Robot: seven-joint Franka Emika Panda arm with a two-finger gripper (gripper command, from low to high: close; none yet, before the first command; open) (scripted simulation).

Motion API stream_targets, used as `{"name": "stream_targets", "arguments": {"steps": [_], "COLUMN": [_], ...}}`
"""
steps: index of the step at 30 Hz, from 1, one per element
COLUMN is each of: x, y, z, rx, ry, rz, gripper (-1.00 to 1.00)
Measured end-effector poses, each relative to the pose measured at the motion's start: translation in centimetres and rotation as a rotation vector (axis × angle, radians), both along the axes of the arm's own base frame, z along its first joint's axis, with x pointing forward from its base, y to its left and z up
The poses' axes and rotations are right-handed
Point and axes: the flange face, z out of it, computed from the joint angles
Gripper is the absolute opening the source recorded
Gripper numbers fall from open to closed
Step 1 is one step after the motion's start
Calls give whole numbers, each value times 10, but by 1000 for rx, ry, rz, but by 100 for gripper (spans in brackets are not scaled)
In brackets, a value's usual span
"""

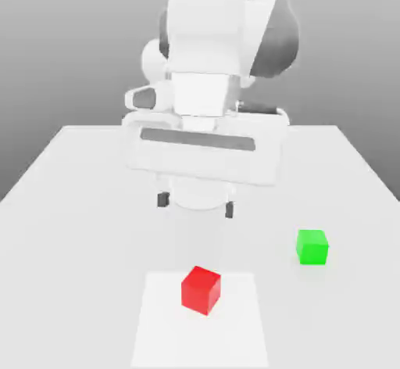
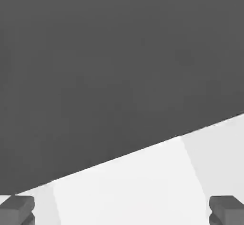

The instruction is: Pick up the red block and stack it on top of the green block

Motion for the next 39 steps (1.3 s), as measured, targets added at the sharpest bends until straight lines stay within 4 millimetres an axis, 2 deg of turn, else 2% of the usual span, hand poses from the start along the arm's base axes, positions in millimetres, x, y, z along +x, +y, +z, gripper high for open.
{"name": "stream_targets", "arguments": {"steps": [3, 10, 11, 18, 25, 26, 28, 32, 39], "x": [-30, -39, -40, -40, -40, -42, -48, -69, -133], "y": [2, 3, 2, 3, 5, 12, 51, 107, 193], "z": [-61, -134, -141, -141, -83, -77, -66, -51, -40], "rx": [32, 42, 41, 41, 41, 42, 41, 37, 7], "ry": [107, 138, 139, 138, 138, 137, 137, 136, 142], "rz": [-67, -90, -90, -90, -82, -60, 52, 229, 565], "gripper": [0, 0, -100, -100, -100, -100, -100, -100, -100]}}
